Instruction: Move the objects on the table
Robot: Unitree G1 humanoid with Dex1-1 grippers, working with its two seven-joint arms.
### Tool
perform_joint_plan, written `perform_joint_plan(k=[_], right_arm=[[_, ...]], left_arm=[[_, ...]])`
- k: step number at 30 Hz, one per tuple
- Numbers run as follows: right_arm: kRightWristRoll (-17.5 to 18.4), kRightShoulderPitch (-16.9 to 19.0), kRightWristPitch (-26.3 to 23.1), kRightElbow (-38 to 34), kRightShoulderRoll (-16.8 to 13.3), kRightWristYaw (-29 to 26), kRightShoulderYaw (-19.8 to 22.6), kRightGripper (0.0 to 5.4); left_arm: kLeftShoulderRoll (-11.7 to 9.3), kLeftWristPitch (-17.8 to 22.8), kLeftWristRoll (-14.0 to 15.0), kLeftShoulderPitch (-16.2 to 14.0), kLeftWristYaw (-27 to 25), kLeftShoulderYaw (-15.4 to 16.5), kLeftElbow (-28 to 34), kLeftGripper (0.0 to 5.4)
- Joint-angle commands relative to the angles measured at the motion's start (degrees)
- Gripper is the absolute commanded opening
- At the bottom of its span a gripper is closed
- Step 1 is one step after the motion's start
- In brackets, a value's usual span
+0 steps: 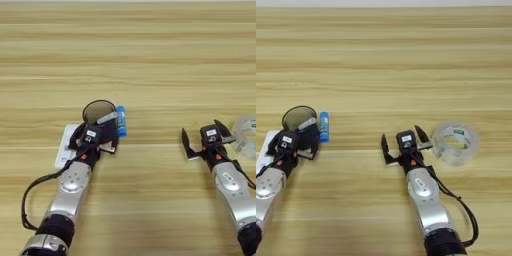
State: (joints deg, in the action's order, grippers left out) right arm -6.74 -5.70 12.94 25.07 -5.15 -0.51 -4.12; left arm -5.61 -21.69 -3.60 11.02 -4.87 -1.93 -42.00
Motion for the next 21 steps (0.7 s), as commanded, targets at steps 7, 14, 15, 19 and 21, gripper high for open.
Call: perform_joint_plan(k=[7,14,15,19,21], right_arm=[[-0.09,0.15,-0.57,-0.34,-0.03,-0.17,0.05,5.40],[-0.08,0.13,-0.51,-0.21,-0.06,-0.21,0.05,5.40],[-0.09,0.12,-0.50,-0.19,-0.07,-0.21,0.06,5.40],[-0.09,0.11,-0.49,-0.14,-0.07,-0.21,0.06,5.40],[-0.08,0.10,-0.48,-0.12,-0.07,-0.22,0.05,5.40]], left_arm=[[0.09,-0.95,-0.19,2.08,0.75,0.51,-2.37,5.38],[0.24,-1.40,-0.18,3.11,1.00,0.81,-3.77,5.38],[0.26,-1.46,-0.18,3.25,1.05,0.83,-3.97,5.38],[0.29,-1.75,-0.13,3.58,1.08,0.88,-4.58,5.38],[0.31,-1.89,-0.13,3.80,1.12,0.93,-5.08,5.38]])
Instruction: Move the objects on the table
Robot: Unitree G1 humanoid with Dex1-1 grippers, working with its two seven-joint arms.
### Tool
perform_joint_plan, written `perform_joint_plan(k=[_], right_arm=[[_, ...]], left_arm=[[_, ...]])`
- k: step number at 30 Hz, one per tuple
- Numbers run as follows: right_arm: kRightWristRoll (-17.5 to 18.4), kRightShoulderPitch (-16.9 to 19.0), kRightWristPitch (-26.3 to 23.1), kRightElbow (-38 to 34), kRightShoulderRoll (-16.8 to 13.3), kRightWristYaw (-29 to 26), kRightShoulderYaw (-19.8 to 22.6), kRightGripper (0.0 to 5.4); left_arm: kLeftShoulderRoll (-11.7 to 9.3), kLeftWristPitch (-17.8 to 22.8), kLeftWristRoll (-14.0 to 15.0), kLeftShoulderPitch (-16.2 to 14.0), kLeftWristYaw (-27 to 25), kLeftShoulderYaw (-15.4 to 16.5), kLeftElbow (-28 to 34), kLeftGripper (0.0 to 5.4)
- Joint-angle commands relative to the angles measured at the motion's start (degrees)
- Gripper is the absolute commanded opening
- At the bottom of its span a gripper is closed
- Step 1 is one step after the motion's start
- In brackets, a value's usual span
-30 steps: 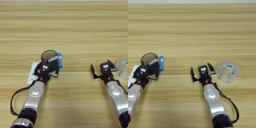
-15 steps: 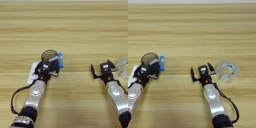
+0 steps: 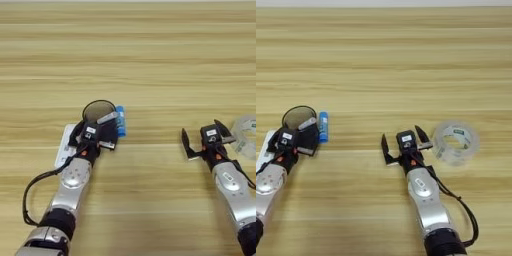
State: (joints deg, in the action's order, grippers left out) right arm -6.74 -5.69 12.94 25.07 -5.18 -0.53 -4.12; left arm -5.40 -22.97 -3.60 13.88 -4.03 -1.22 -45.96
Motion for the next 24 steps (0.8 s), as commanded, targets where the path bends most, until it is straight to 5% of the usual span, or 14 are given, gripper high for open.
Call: perform_joint_plan(k=[1,24], right_arm=[[-0.09,0.14,-0.50,-0.19,-0.04,-0.19,0.04,5.40],[-0.15,0.32,-0.55,-0.42,-0.07,-0.20,-0.01,5.40]], left_arm=[[0.10,-0.69,-0.11,0.99,0.28,0.24,-1.29,5.38],[0.25,-2.50,0.63,1.16,-0.15,1.22,-2.19,4.65]])
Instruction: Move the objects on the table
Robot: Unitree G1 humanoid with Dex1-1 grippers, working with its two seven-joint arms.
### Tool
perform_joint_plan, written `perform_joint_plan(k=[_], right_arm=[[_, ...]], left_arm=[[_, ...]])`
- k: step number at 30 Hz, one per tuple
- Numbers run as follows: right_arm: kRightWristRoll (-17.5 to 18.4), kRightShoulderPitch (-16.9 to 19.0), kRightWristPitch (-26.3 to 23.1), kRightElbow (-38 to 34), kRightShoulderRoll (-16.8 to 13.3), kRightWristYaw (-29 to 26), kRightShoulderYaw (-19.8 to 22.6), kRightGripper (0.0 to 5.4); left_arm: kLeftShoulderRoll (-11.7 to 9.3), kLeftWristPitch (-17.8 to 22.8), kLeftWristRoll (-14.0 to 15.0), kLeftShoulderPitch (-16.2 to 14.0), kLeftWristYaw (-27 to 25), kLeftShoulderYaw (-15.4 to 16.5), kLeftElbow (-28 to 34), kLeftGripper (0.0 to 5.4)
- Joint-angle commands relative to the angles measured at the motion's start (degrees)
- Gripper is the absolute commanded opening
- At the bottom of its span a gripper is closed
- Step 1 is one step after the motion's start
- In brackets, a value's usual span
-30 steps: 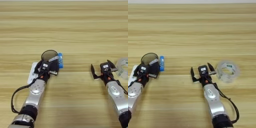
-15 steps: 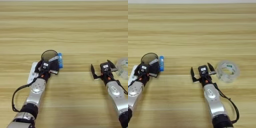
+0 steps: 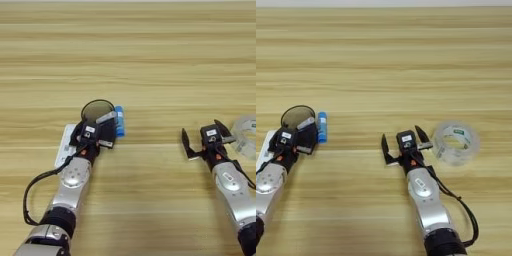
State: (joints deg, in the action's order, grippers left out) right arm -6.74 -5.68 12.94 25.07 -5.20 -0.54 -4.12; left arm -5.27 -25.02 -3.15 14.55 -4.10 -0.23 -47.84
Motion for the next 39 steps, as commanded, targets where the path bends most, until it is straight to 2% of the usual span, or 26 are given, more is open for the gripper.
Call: perform_joint_plan(k=[1,22,29,39], right_arm=[[-0.15,0.32,-0.55,-0.43,-0.06,-0.20,-0.01,5.40],[-0.26,0.06,-0.56,-0.20,0.10,-0.05,-0.11,5.40],[-0.37,-0.02,-0.35,-0.25,0.03,0.14,-0.02,5.40],[-0.90,0.16,0.86,-1.75,-0.19,1.58,0.55,5.40]], left_arm=[[0.12,-0.46,0.17,0.48,-0.07,0.24,-0.28,4.64],[-0.03,1.75,-1.23,-3.29,-0.04,-1.19,11.03,4.63],[1.66,3.16,-1.77,-4.97,-1.35,-4.00,15.08,4.63],[3.77,3.07,-2.83,-6.41,-3.57,-8.44,16.00,4.63]])
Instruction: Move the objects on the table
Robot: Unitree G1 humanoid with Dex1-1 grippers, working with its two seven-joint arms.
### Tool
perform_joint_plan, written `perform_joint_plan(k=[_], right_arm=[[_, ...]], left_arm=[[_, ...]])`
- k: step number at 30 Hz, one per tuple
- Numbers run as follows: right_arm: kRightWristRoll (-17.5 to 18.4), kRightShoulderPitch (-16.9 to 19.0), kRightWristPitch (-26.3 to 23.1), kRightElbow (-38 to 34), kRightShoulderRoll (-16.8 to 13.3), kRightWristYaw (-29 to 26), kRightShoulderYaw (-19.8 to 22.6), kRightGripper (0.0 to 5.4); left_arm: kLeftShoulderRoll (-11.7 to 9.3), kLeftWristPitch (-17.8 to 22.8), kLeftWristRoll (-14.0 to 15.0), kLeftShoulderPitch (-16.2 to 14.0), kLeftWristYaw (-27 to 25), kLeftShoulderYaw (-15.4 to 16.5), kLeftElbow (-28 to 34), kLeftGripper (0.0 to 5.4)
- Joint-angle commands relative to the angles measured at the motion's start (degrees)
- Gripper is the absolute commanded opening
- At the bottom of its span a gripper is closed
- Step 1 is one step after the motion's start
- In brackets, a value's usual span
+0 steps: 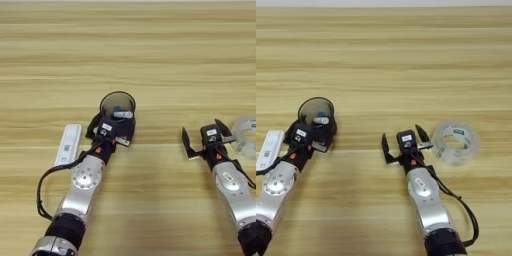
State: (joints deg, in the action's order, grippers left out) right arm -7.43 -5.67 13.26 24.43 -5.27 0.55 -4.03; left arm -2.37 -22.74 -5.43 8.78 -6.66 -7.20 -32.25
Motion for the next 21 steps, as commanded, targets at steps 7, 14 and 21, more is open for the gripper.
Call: perform_joint_plan(k=[7,14,21], right_arm=[[-0.08,0.25,1.55,-2.61,-0.17,2.51,1.75,5.40],[-0.13,0.16,2.19,-3.37,0.00,3.85,2.76,5.40],[-0.21,0.04,2.32,-3.52,-0.05,4.60,3.01,5.40]], left_arm=[[2.20,0.32,-0.89,-1.54,-3.67,-4.49,-0.66,4.63],[3.17,-0.42,-1.07,-1.84,-5.21,-6.40,-2.27,4.63],[4.56,-1.17,-1.43,-1.05,-5.78,-7.63,-5.36,4.63]])
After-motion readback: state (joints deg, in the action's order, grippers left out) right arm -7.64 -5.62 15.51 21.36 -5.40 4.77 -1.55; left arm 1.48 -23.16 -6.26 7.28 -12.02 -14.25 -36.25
